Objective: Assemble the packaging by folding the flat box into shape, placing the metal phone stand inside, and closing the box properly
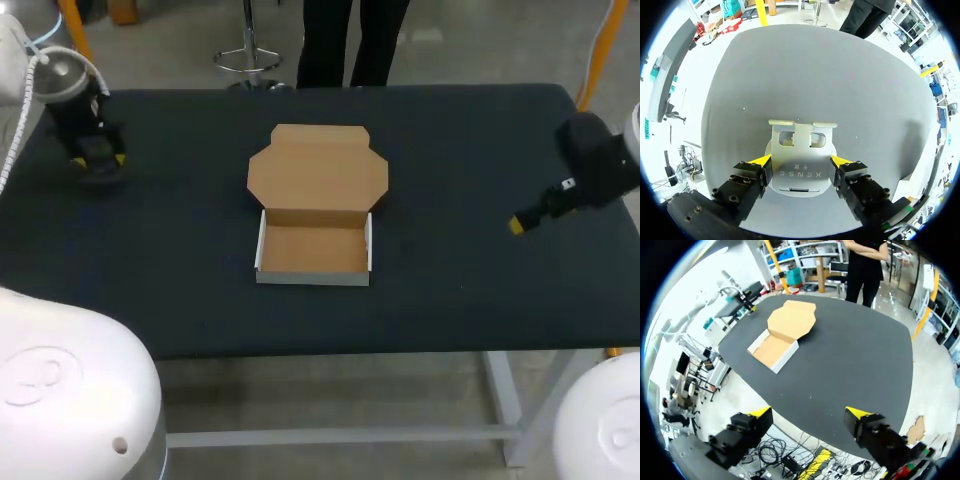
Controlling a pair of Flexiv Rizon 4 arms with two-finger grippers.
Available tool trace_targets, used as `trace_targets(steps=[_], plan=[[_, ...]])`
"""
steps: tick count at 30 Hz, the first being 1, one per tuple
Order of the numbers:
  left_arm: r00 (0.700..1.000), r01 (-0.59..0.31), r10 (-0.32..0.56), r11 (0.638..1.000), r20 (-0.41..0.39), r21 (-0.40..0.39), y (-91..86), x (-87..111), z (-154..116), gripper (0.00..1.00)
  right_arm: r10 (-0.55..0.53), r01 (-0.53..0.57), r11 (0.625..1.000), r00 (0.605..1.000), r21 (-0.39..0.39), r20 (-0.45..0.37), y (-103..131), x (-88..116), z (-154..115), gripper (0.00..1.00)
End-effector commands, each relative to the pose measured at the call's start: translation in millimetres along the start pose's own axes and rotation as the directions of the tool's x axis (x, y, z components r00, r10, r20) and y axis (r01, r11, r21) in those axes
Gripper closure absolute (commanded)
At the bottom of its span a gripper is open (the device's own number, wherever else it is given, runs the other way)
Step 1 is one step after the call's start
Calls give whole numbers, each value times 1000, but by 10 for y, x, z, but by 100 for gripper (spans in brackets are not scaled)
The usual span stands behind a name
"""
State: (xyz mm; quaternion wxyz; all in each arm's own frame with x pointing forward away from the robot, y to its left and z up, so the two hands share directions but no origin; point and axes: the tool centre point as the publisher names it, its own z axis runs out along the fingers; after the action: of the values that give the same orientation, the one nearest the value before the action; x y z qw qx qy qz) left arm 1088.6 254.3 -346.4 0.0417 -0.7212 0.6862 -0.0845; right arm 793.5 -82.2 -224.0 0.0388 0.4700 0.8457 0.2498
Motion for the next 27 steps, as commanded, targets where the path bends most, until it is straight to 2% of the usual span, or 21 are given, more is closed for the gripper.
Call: trace_targets(steps=[1, 5, 7, 15, 27], plan=[[1000, -10, 10, 998, -1, 65, 344, 47, -306, 100, -118, 115, 991, 992, -74, -41, -77, -47, 61, 0], [999, -33, 33, 998, 1, 61, 511, 106, -405, 100, -231, 220, 969, 968, -111, -99, -84, -25, 109, 0], [999, -41, 41, 997, 4, 61, 587, 137, -453, 100, -270, 259, 961, 956, -101, -113, -79, -12, 160, 0], [997, -81, 80, 995, 19, 50, 818, 237, -563, 100, -379, 364, 925, 909, -113, -172, 21, 24, 444, 0], [995, -91, 90, 995, 36, 39, 909, 211, -670, 100, -440, 432, 898, 875, -86, -202, 237, 65, 871, 0]])
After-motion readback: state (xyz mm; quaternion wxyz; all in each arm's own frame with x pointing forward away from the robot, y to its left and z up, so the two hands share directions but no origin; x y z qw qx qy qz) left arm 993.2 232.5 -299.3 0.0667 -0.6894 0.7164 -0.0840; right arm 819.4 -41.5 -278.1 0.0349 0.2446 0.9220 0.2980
